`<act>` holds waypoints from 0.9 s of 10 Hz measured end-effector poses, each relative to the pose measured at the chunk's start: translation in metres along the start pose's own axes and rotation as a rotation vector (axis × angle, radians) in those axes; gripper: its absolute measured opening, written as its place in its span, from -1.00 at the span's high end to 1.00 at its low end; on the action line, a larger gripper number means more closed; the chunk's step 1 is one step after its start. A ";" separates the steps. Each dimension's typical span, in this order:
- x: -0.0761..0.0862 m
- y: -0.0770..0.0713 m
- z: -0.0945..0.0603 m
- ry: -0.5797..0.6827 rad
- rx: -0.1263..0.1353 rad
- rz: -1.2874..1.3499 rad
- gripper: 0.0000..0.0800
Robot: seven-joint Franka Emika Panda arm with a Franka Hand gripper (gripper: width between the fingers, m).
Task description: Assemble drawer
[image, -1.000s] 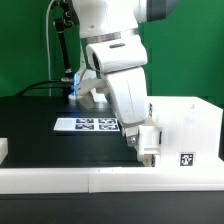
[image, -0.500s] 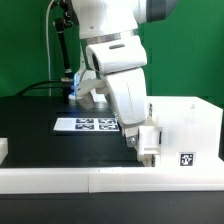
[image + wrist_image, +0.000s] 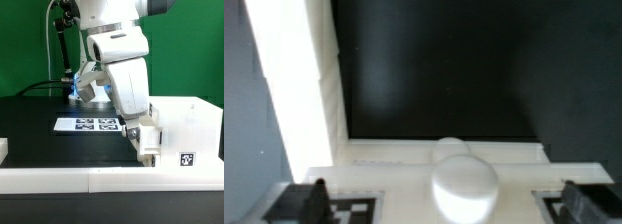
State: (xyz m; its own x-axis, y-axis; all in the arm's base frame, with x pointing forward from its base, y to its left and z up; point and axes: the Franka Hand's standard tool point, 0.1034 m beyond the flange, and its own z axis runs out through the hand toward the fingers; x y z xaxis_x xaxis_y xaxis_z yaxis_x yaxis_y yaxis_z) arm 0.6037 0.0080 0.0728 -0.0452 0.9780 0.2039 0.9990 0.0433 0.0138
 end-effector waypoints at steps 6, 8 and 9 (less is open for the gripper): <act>0.026 -0.008 0.015 0.004 -0.013 0.022 -0.62; 0.024 -0.009 0.018 0.003 -0.029 0.027 -0.62; 0.020 -0.008 0.018 0.001 -0.029 0.030 -0.62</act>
Offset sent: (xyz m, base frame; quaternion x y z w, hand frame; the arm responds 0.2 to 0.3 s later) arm -0.0112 0.0285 -0.0041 -0.0161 0.0104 0.0253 0.9995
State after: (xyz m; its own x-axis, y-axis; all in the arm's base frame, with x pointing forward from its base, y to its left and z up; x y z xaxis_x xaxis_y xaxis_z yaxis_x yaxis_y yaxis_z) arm 0.5946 0.0305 0.0595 -0.0150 0.9786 0.2054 0.9993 0.0076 0.0365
